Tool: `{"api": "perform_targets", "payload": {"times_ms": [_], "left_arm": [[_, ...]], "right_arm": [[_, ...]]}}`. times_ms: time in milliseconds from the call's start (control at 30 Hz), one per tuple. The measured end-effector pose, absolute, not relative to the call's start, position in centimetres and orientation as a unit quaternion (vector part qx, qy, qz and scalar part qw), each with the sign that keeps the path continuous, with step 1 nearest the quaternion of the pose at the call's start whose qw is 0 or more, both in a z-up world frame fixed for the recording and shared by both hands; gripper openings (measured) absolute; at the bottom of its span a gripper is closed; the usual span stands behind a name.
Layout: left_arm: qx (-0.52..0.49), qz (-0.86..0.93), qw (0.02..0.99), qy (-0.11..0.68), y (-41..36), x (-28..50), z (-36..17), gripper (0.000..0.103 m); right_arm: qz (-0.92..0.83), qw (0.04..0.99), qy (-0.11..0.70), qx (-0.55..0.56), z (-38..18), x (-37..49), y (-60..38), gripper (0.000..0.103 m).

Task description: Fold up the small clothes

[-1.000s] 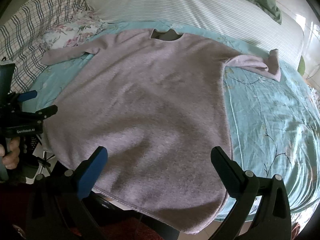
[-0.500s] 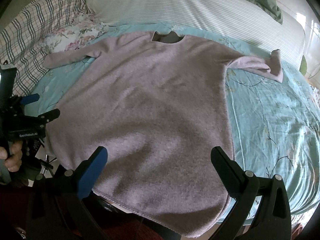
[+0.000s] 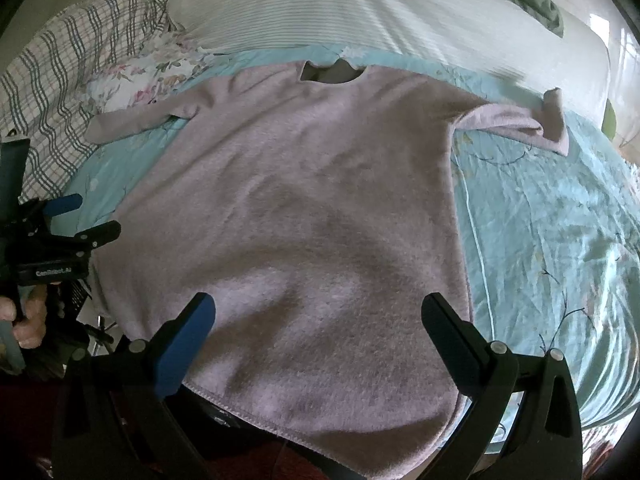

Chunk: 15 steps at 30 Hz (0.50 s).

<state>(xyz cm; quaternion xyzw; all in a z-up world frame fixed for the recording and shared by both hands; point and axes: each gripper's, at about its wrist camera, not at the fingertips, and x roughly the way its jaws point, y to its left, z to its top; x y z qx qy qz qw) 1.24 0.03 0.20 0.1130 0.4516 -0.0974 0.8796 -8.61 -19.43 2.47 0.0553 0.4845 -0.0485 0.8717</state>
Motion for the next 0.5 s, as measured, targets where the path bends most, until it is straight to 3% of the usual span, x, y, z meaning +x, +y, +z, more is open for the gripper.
{"api": "perform_targets", "payload": {"times_ms": [500], "left_arm": [[0.127, -0.086, 0.873, 0.464, -0.2, 4.0, -0.4, 0.099]], "right_arm": [[-0.071, 0.876, 0.455, 0.14, 2.8, -6.5, -26.4, 0.103]]}}
